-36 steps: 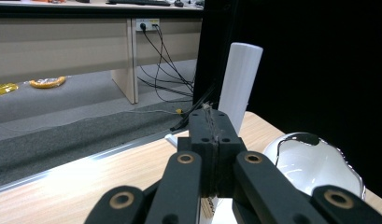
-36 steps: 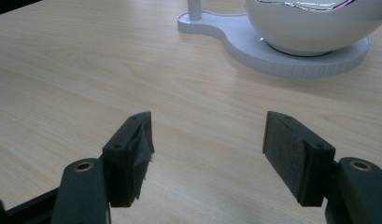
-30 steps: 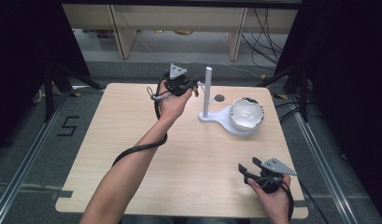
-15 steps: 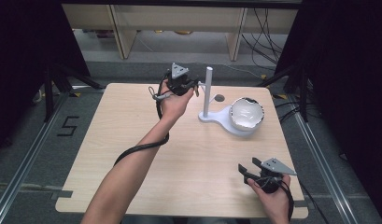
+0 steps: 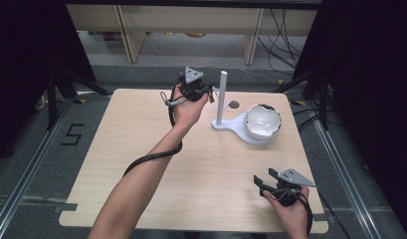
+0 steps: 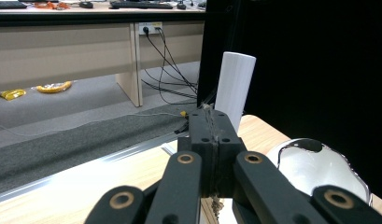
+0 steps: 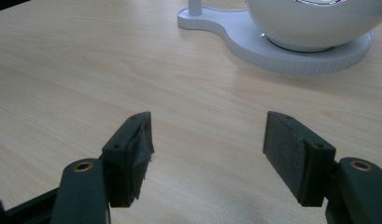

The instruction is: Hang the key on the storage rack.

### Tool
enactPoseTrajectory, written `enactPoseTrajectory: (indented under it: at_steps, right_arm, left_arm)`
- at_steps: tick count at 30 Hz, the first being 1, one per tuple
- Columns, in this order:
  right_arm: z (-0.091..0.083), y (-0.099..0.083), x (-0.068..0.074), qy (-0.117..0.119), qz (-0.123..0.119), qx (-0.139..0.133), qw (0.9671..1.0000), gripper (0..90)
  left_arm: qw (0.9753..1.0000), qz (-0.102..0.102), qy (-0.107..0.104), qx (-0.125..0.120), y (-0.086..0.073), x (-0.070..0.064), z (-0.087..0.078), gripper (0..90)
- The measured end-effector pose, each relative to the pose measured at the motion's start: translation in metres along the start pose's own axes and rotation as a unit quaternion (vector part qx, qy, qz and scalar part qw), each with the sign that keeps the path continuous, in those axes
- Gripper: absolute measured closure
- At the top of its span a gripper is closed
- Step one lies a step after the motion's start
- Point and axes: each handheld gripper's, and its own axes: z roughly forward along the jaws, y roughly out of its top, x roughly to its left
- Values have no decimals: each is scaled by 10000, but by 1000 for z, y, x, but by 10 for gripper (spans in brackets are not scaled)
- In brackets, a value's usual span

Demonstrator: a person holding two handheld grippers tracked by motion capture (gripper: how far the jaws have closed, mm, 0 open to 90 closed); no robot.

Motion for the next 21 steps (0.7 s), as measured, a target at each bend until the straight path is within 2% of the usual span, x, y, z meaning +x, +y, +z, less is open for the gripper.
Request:
enactPoseTrajectory:
  at_steps: [4, 6, 8, 9, 10, 12, 13, 15, 18, 21]
  right_arm:
    - [-1, 0, -1, 15, -8, 47, 10000, 339]
    - [0, 0, 0, 36, 18, -14, 10000, 340]
    - [1, 0, -1, -36, -71, -22, 10000, 339]
    - [-1, 0, 0, -41, 24, 76, 10000, 339]
    - [0, 0, -2, -44, -99, 28, 9999, 339]
    - [1, 0, -2, 30, -83, -42, 10000, 339]
    - [1, 0, -1, 62, -27, 2, 10000, 339]
    - [1, 0, -1, 22, -80, 23, 10000, 339]
    - [0, 0, 0, 42, -28, 53, 10000, 339]
    - [1, 0, -3, 23, -242, -10, 9997, 339]
  left_arm:
    - [10000, 43, 1, -1, 1, -3, 2, 895]
    - [10000, 74, 24, 7, 1, -4, 2, 895]
    - [10000, 86, 44, 22, 1, -5, 3, 894]
    - [9999, 102, 44, 24, 1, -5, 3, 894]
    - [9999, 140, 58, 40, 1, -5, 3, 894]
    - [9997, 200, 89, 53, 0, -7, 4, 894]
    - [9995, 302, 128, 46, -1, -9, 4, 894]
    - [9992, 361, 161, 48, -1, -12, 5, 893]
    - [9990, 401, 184, 42, -2, -13, 5, 891]
    - [9988, 431, 215, 36, -2, -14, 6, 889]
